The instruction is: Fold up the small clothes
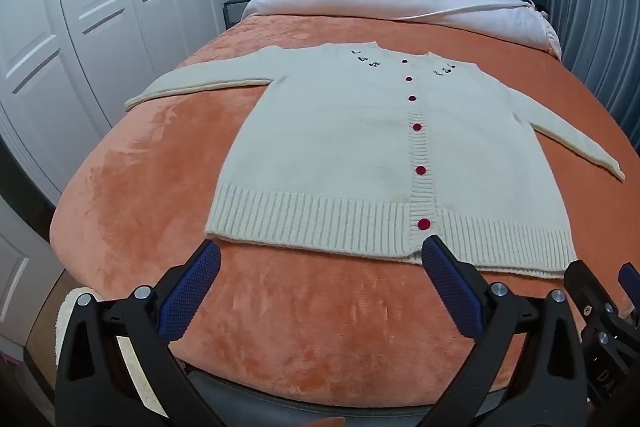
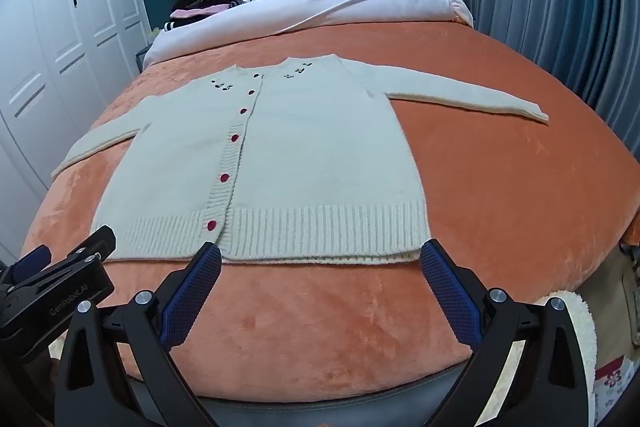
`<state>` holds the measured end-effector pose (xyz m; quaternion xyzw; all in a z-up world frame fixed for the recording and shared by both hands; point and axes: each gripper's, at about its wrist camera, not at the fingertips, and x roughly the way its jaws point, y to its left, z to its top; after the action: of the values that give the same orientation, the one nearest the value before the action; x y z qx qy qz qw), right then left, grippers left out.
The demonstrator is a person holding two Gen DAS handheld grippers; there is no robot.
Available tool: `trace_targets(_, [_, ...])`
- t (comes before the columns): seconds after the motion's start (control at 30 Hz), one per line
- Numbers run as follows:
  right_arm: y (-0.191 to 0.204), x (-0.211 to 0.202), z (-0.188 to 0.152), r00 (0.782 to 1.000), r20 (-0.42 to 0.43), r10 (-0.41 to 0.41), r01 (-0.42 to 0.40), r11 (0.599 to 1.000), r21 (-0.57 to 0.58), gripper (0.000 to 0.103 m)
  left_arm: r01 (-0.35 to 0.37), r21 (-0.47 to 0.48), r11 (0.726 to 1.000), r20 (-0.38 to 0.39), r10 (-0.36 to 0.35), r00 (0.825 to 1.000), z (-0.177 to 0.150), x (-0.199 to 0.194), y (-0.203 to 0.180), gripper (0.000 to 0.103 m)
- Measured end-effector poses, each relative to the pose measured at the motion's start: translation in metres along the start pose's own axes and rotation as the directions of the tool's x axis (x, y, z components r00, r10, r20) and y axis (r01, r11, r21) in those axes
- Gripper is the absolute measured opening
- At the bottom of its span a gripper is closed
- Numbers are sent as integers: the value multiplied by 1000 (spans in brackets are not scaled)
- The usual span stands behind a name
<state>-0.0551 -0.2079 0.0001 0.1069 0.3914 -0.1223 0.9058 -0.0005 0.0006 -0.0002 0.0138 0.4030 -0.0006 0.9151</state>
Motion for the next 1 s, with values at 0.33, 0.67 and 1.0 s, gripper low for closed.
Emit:
trace_targets(0.33, [3, 1, -3, 1000, -1, 8, -8, 1000, -13, 98, -9, 10, 1000, -24, 9, 1000, -1, 5, -1, 98])
trace_targets(0.67, [4, -1, -1, 1000, -7, 10, -10, 1000, -6, 98, -15, 25, 1000, -22, 16, 1000, -2, 3, -6, 98])
trace_targets(1.0, [6, -2, -2, 1000, -5, 13, -13, 1000, -10, 98, -10, 40, 999, -23, 11, 1000, -1, 2, -10, 98])
